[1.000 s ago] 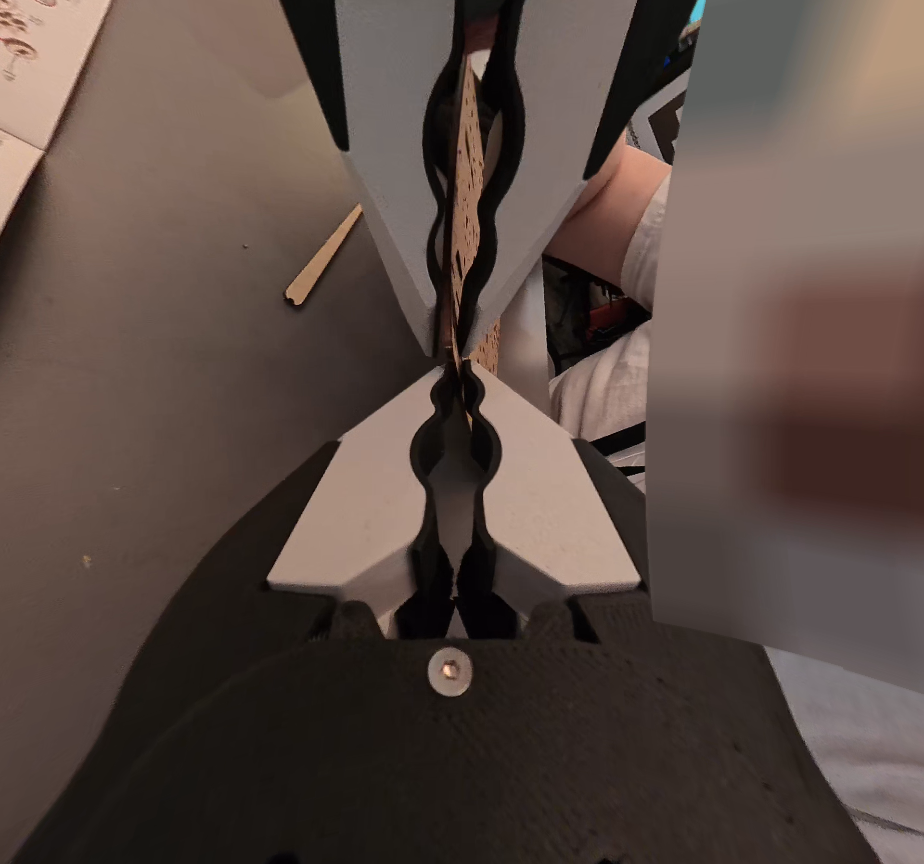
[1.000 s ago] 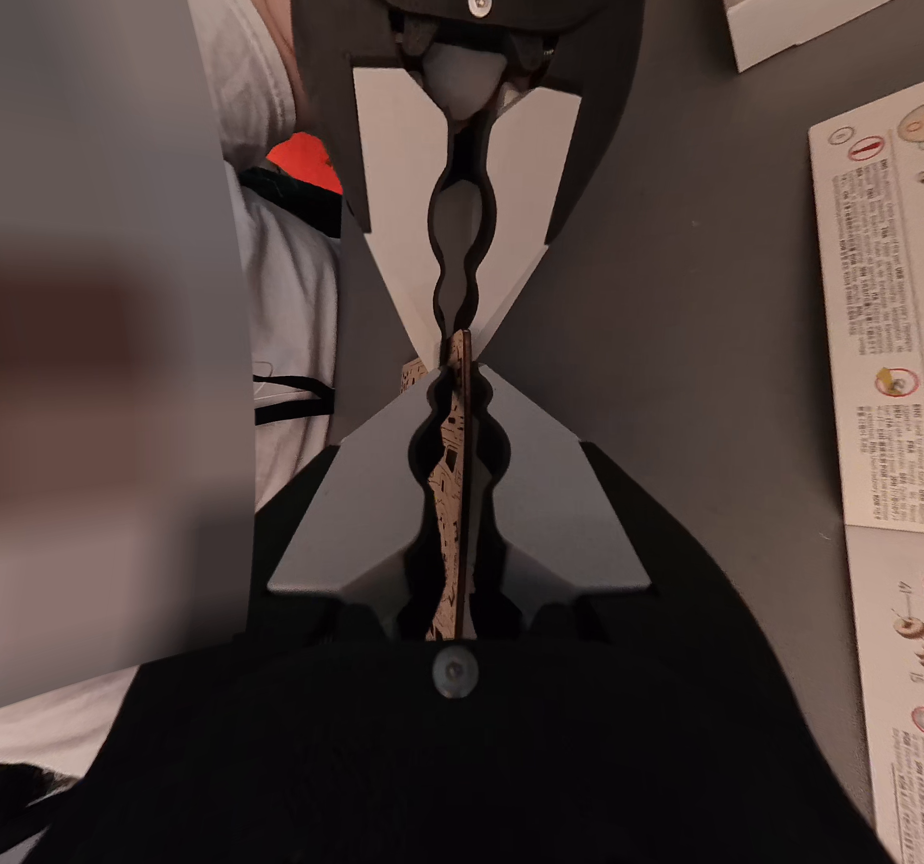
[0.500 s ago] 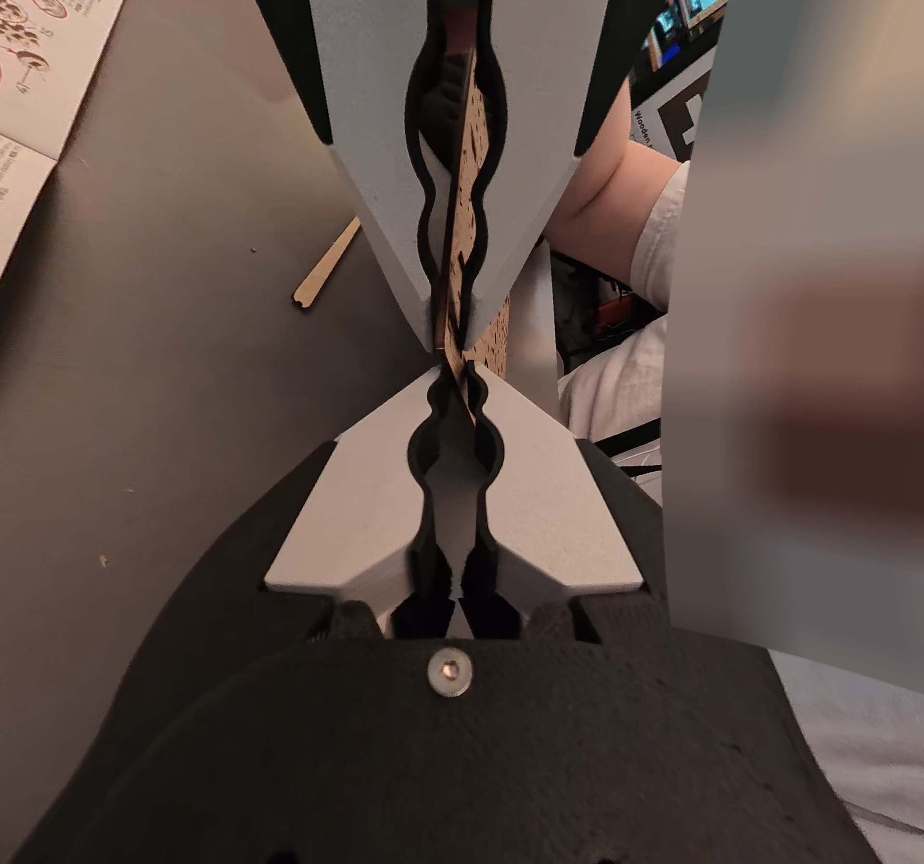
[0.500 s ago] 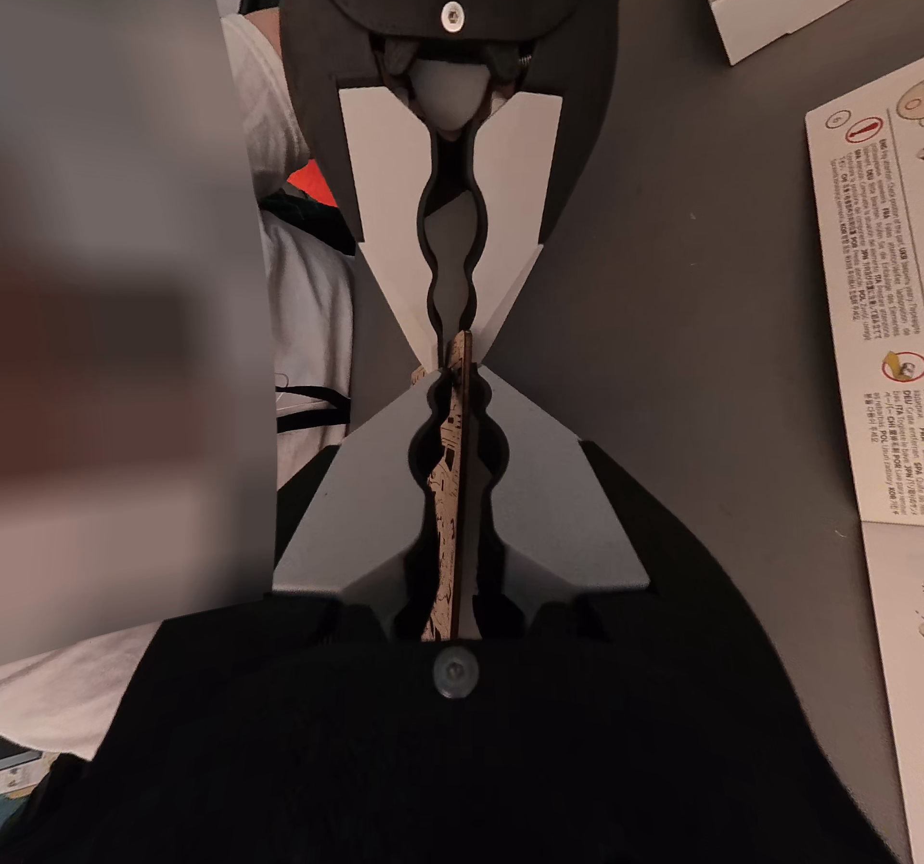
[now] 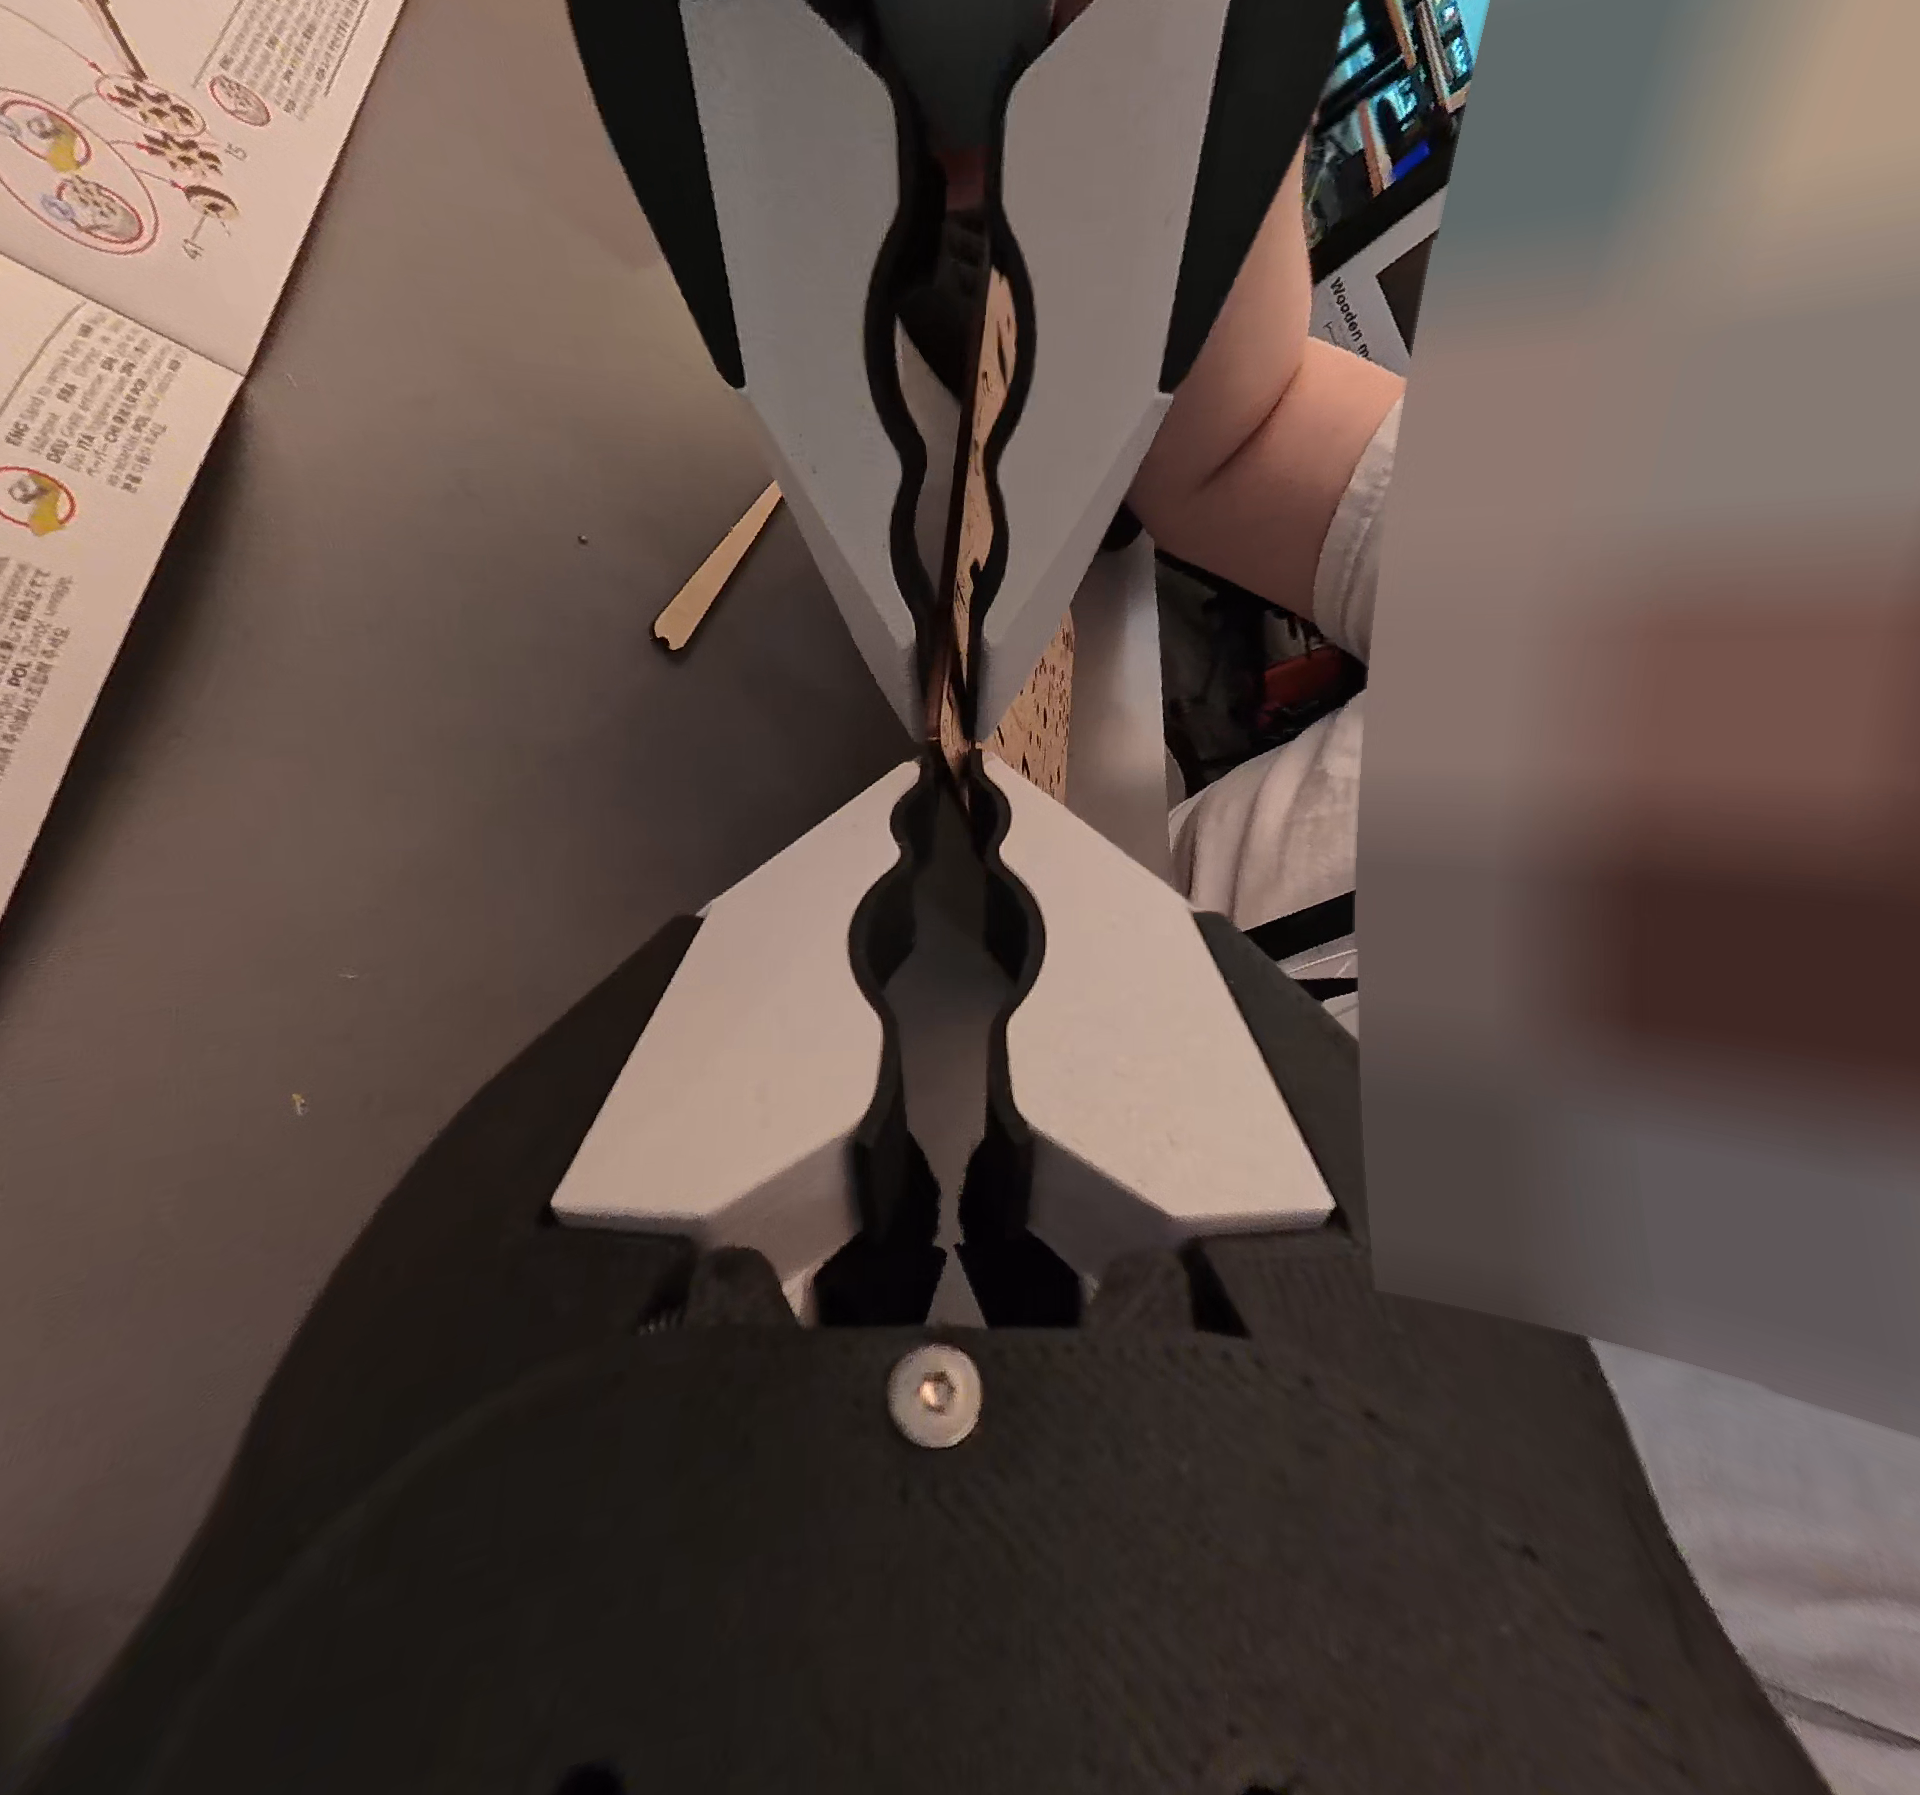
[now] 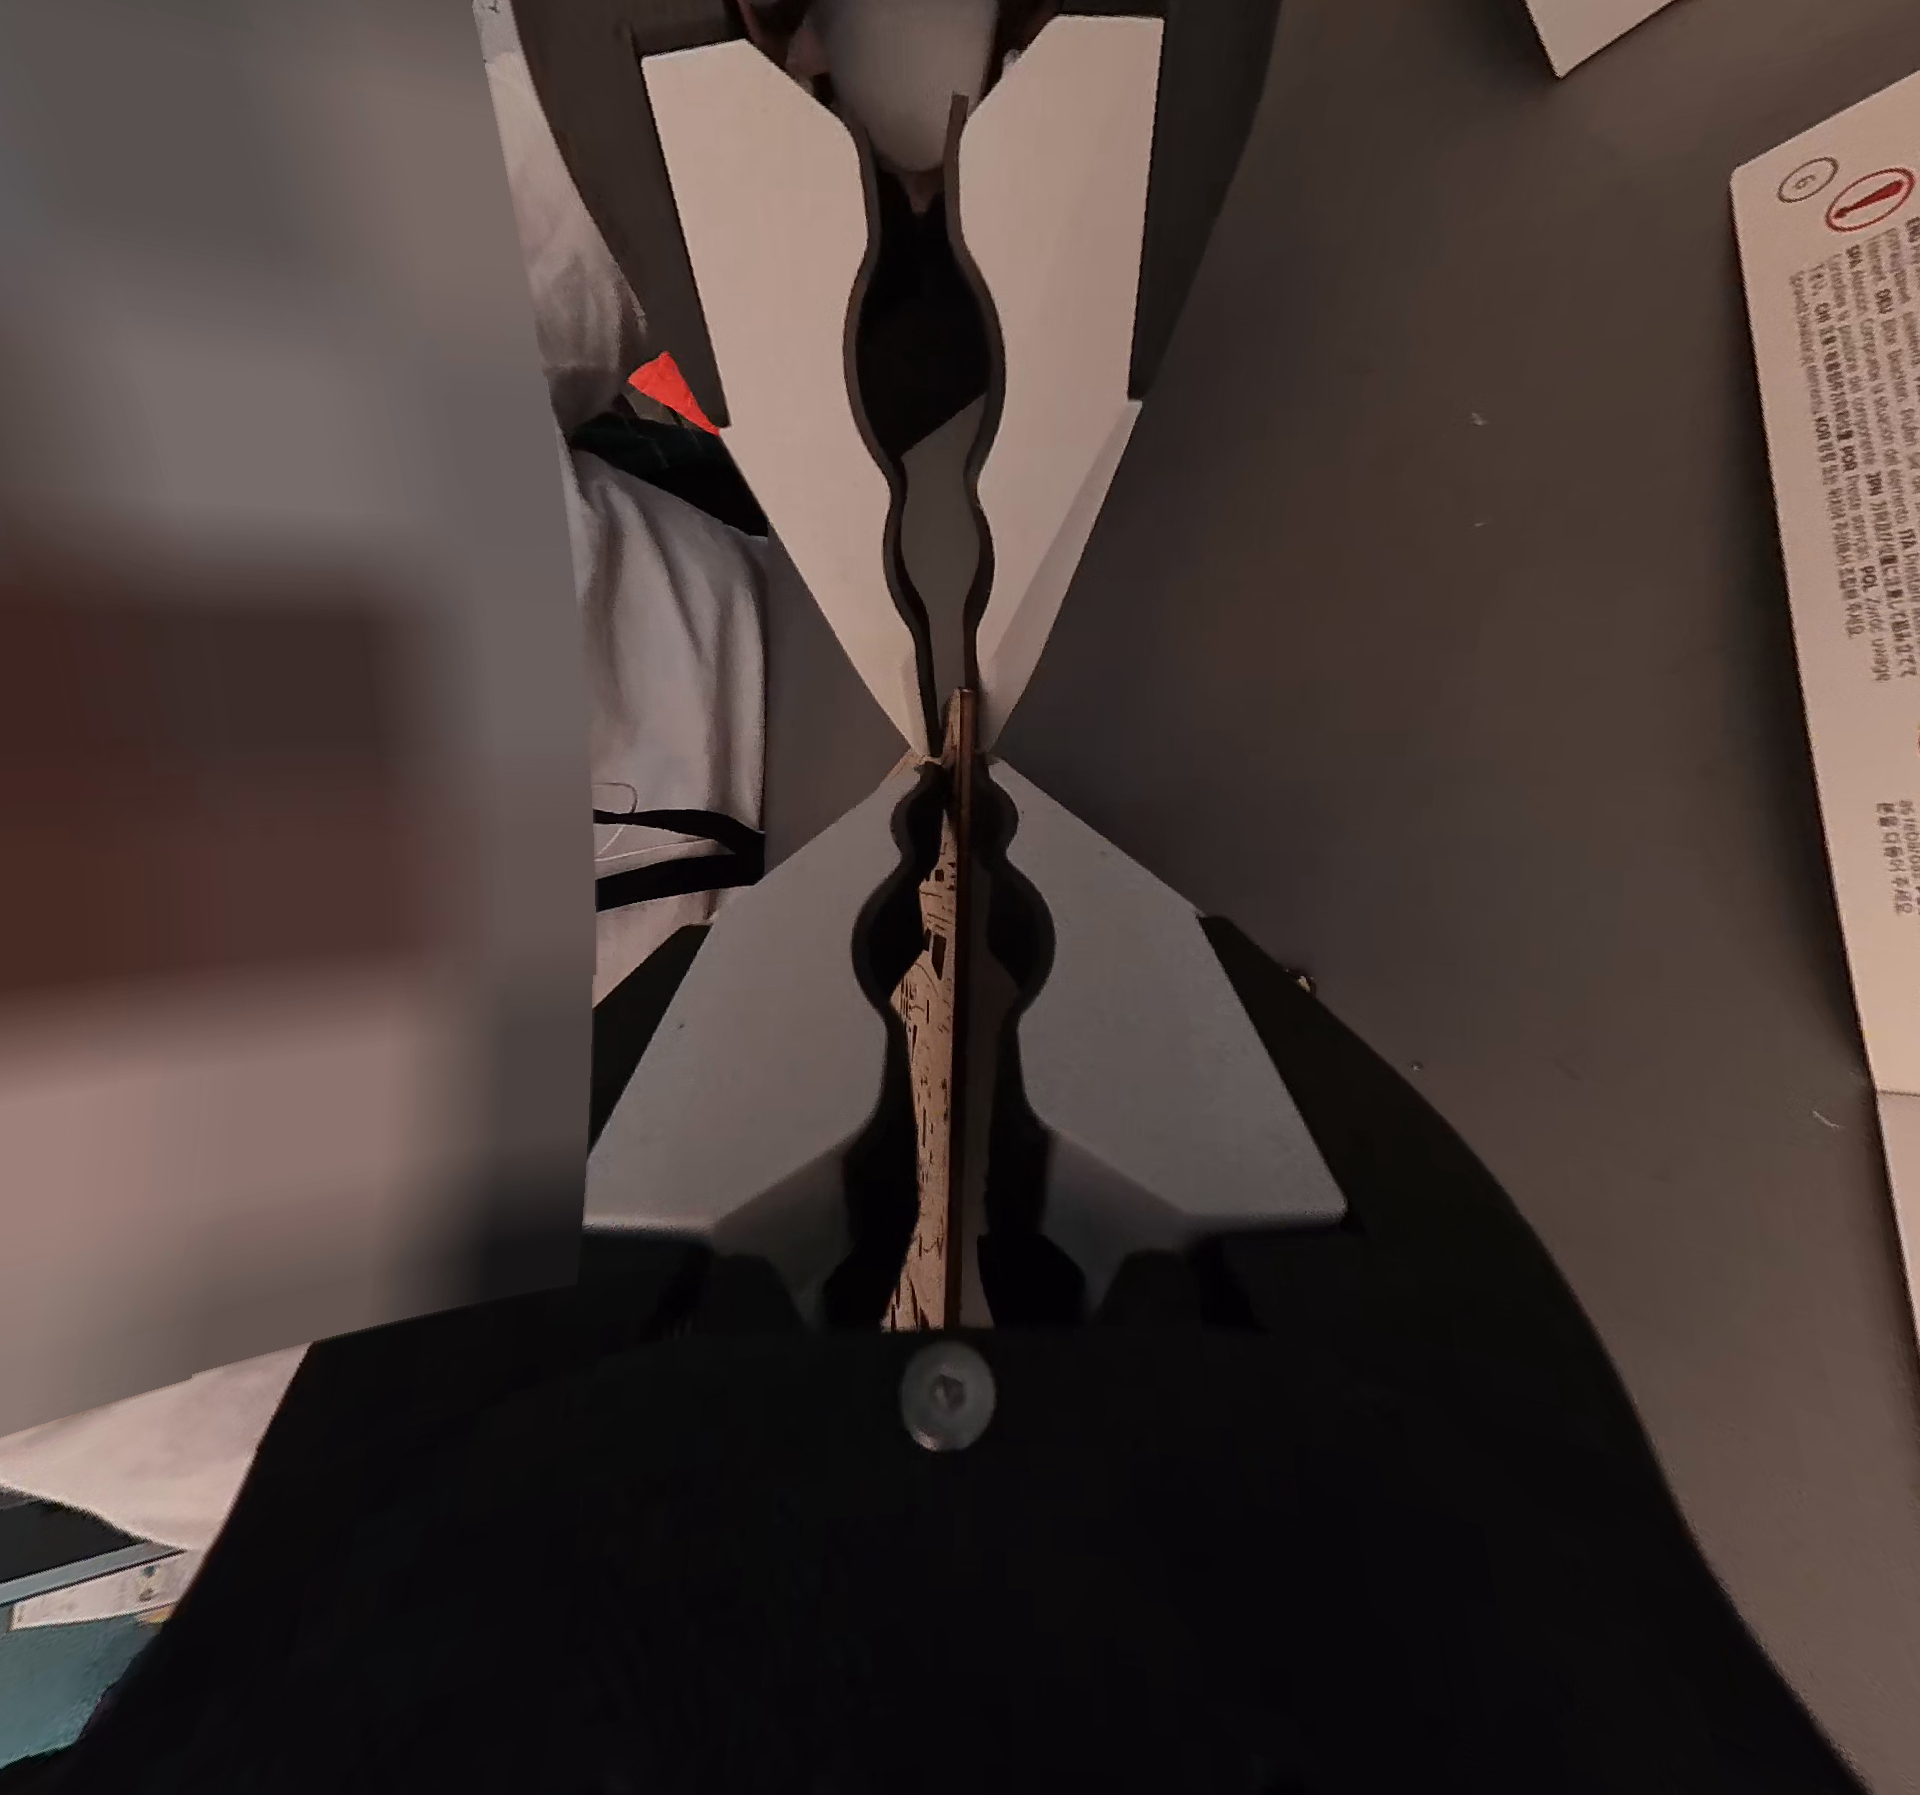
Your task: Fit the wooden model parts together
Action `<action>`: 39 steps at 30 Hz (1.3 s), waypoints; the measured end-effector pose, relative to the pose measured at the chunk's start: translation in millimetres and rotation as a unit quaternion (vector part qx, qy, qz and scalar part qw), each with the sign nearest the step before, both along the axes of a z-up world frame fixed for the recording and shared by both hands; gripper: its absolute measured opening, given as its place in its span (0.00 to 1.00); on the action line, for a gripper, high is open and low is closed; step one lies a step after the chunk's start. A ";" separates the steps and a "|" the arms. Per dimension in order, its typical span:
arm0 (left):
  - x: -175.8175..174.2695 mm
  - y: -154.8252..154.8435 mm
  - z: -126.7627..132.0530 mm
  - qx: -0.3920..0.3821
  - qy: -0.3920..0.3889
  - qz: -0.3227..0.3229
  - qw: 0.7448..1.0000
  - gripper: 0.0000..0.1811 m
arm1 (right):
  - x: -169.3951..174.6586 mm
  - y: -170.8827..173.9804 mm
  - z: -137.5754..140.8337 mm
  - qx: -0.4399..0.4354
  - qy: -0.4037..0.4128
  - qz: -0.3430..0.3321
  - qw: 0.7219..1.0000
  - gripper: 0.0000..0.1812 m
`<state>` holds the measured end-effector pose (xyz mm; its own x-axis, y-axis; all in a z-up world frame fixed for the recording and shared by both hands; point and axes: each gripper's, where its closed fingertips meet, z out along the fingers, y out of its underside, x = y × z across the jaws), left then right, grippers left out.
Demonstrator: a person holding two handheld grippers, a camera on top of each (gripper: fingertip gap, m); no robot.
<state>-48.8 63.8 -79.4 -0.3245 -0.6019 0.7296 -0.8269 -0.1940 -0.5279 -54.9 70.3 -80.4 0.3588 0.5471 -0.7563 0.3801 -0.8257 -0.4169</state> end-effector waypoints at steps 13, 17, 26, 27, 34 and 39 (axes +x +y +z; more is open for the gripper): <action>1.2 -0.4 -5.2 -0.014 0.017 0.013 1.000 0.00 | 3.0 -0.1 -7.9 0.017 -0.049 0.003 0.999 0.03; 0.7 0.6 -6.9 -0.014 0.019 0.009 1.000 0.01 | 2.6 1.0 -9.3 0.032 -0.053 0.011 0.998 0.04; -0.1 -3.1 -1.6 -0.015 0.010 0.001 1.000 0.01 | 5.5 2.5 2.2 0.021 -0.005 -0.005 1.000 0.02; 0.0 -3.2 -2.1 -0.015 0.011 0.001 1.000 0.01 | 4.4 2.8 2.2 0.020 -0.003 -0.007 1.000 0.02; 0.7 -3.2 -9.6 -0.006 0.025 0.004 1.000 0.01 | 5.2 2.8 -7.2 0.008 -0.022 -0.009 1.000 0.03; 0.3 -4.6 -7.4 -0.019 0.026 0.002 0.999 0.01 | 3.9 1.1 -4.5 0.008 -0.012 -0.005 1.000 0.03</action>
